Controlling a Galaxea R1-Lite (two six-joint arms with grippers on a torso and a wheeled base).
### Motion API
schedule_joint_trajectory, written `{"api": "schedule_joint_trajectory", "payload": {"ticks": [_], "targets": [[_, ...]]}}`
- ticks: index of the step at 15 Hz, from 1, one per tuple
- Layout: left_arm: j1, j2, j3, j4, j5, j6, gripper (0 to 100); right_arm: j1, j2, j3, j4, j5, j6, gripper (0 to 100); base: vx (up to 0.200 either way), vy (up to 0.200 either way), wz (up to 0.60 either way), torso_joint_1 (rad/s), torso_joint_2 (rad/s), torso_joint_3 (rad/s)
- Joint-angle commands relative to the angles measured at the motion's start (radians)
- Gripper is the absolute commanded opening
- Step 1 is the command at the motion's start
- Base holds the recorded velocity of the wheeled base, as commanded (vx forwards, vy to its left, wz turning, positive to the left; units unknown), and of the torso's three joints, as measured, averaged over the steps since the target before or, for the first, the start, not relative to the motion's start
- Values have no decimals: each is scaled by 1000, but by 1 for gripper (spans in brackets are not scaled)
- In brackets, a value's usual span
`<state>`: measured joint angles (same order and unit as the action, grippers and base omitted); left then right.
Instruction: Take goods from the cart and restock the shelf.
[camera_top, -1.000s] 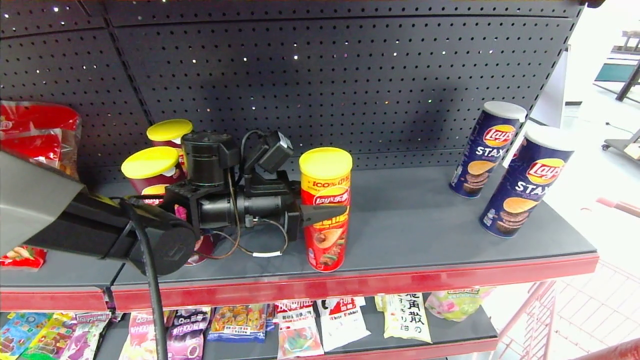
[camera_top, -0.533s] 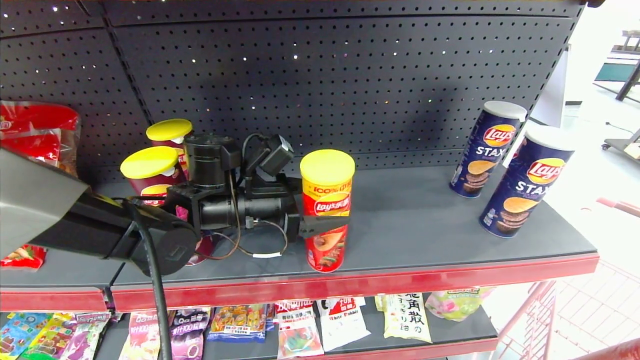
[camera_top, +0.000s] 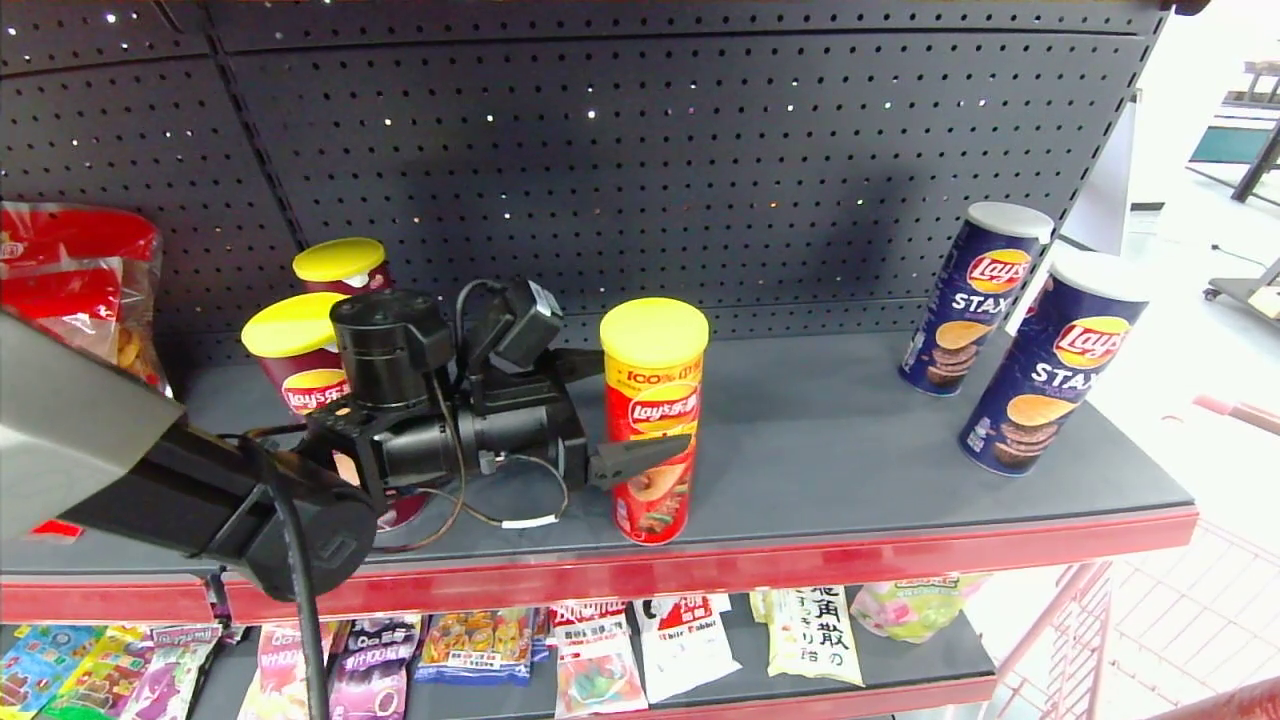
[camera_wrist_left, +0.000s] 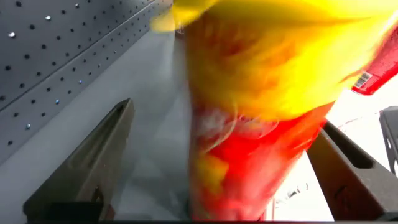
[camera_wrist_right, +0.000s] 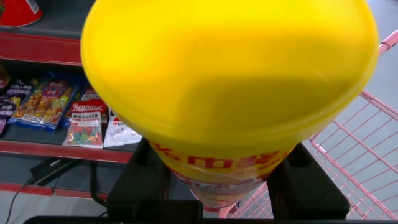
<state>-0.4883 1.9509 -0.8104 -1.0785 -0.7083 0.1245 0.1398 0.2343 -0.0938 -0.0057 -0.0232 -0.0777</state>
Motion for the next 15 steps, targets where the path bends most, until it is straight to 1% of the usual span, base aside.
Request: {"api": "schedule_joint_trajectory", "payload": {"ticks": [1, 5, 6, 7, 11, 12, 14, 15], "targets": [[2, -26, 74, -49, 4, -14, 100, 0, 0, 5, 0, 0, -1, 0, 0, 0, 0, 0, 0, 0], [4, -36, 132, -118, 30, -19, 100, 0, 0, 6, 0, 0, -1, 0, 0, 0, 0, 0, 0, 0], [7, -35, 142, -129, 35, -19, 100, 0, -1, 6, 0, -1, -1, 0, 0, 0, 0, 0, 0, 0], [14, -36, 162, -156, 52, -19, 100, -2, -3, 5, 0, -1, -1, 0, 0, 0, 0, 0, 0, 0], [31, -46, 194, -232, 66, -19, 100, -2, -6, 5, 0, -1, -1, 0, 0, 0, 0, 0, 0, 0], [31, -47, 195, -233, 66, -19, 100, -2, -6, 5, 0, -1, -1, 0, 0, 0, 0, 0, 0, 0], [30, -93, 240, -235, 67, -32, 100, -2, -7, 3, 0, -1, -1, 0, 0, 0, 0, 0, 0, 0], [30, -102, 247, -235, 67, -35, 100, -2, -7, 3, 0, -1, -1, 0, 0, 0, 0, 0, 0, 0]]}}
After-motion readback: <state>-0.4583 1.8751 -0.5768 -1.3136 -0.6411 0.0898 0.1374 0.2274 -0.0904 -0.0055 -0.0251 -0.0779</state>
